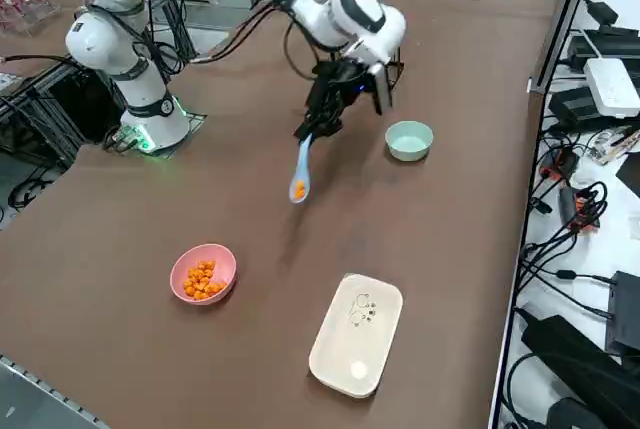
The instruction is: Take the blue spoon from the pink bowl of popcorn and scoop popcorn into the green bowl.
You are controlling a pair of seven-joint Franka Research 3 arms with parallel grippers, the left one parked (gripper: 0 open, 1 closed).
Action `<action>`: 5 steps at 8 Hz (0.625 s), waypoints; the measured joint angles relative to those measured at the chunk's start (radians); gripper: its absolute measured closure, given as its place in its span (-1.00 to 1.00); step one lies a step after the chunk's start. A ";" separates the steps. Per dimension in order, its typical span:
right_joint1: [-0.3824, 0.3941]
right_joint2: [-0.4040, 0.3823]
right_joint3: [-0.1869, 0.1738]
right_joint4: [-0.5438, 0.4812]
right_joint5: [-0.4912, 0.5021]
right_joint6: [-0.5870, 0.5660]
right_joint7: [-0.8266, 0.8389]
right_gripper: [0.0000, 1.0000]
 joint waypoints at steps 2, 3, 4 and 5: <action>0.078 0.117 -0.001 0.206 0.000 -0.087 -0.099 0.77; 0.110 0.169 -0.002 0.298 -0.001 -0.116 -0.125 0.77; 0.138 0.202 -0.002 0.363 -0.001 -0.127 -0.133 0.77; 0.169 0.219 -0.003 0.406 -0.001 -0.129 -0.139 0.77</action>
